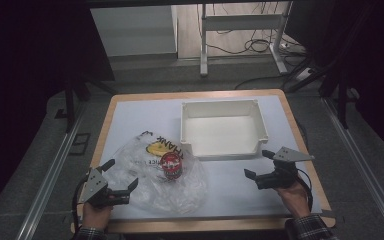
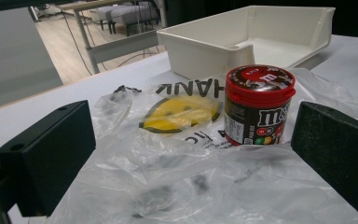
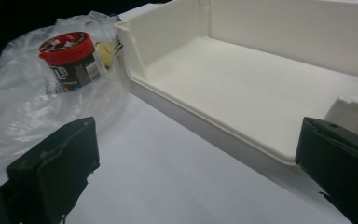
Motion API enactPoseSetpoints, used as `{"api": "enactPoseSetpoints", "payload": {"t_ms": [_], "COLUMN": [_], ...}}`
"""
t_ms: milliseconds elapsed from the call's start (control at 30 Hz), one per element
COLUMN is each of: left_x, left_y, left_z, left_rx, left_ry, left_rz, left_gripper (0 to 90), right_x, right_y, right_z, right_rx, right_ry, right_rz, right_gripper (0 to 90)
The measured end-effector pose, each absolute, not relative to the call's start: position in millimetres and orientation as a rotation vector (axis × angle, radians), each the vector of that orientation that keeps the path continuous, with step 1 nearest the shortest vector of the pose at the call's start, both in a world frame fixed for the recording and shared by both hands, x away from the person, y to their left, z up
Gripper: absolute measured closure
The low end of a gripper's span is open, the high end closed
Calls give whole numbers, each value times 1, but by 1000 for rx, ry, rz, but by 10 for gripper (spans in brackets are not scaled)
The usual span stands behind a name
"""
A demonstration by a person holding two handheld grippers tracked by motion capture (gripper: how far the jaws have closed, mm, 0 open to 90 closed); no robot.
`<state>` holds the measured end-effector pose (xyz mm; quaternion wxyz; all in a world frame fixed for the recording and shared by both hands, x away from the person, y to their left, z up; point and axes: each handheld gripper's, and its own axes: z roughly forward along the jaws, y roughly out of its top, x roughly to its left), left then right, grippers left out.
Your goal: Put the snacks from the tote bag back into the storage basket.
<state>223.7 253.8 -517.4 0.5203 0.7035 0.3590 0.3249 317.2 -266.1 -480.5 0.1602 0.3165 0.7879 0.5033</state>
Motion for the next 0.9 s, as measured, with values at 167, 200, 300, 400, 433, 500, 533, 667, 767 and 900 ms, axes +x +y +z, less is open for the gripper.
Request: {"api": "enactPoseSetpoints", "payload": {"t_ms": [167, 200, 300, 400, 433, 500, 533, 667, 767, 900], "left_x": [224, 224, 224, 224, 224, 223, 223, 224, 224, 224], "left_y": [253, 253, 253, 253, 253, 253, 253, 252, 252, 252], "left_z": [-517, -517, -517, -518, -518, -518, -518, -518, -518, -518], "left_rx": [1689, 1690, 1691, 1692, 1692, 1695, 1696, 1698, 1700, 1699], "left_ry": [860, 859, 859, 859, 859, 857, 856, 854, 853, 852], "left_rz": [778, 778, 780, 780, 780, 782, 782, 783, 783, 783], "left_gripper": [0, 0, 0, 0, 0, 0, 0, 0, 0, 0], "right_x": [313, 311, 310, 312, 312, 314, 314, 316, 317, 317], "right_y": [-261, -257, -256, -257, -257, -260, -261, -263, -264, -264], "right_z": [-482, -481, -481, -482, -482, -484, -484, -486, -487, -487], "right_rx": [882, 855, 846, 860, 860, 865, 864, 861, 852, 844], "right_ry": [2261, 2270, 2286, 2301, 2301, 2300, 2302, 2304, 2302, 2296], "right_rz": [1375, 1368, 1383, 1387, 1387, 1415, 1421, 1450, 1467, 1480], "right_gripper": [0, 0, 0, 0, 0, 0, 0, 0, 0, 0]}}
